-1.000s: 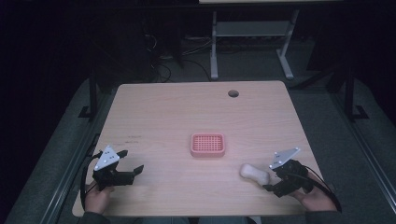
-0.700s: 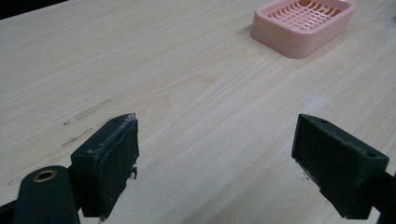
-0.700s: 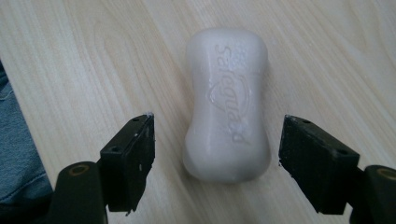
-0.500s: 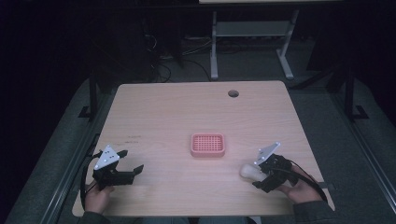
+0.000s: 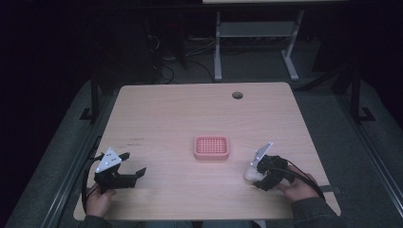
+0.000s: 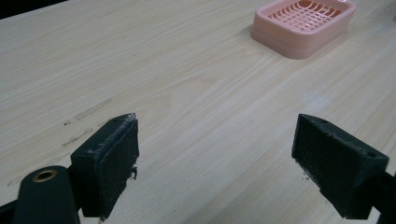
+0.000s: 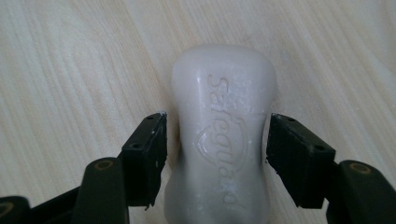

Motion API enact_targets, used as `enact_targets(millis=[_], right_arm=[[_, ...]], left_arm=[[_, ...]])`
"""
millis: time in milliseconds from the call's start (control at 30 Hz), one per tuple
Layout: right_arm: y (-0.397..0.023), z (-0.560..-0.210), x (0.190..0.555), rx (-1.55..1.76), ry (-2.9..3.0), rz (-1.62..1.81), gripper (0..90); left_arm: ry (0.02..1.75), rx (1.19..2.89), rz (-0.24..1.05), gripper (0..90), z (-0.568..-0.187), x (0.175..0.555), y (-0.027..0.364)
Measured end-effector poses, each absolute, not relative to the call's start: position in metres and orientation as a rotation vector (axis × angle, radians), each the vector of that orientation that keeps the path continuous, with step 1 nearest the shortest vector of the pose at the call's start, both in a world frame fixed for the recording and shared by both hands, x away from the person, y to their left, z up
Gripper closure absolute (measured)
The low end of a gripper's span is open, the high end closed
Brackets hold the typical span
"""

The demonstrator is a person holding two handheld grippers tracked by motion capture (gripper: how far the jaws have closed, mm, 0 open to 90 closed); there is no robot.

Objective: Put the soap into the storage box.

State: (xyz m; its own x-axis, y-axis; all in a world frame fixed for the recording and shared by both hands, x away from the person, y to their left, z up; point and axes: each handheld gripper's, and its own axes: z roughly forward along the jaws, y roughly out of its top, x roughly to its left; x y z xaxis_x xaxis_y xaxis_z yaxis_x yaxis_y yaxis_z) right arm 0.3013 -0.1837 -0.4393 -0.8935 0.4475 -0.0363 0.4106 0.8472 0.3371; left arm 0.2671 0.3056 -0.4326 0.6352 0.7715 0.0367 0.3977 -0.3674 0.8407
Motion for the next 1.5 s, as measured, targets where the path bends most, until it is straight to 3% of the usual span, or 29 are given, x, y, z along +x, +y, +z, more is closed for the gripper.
enact_targets(millis=[467, 1500], right_arm=[[-0.183, -0.443, 0.306, 0.683, 2.939, 0.48, 48.2], [-0.179, -0.417, 0.32, 0.637, 2.935, 0.6, 48.9]], left_arm=[[0.916, 1.988, 0.553, 14.5, -0.432, 0.267, 0.306], [0.913, 1.989, 0.557, 14.5, -0.432, 0.267, 0.308]])
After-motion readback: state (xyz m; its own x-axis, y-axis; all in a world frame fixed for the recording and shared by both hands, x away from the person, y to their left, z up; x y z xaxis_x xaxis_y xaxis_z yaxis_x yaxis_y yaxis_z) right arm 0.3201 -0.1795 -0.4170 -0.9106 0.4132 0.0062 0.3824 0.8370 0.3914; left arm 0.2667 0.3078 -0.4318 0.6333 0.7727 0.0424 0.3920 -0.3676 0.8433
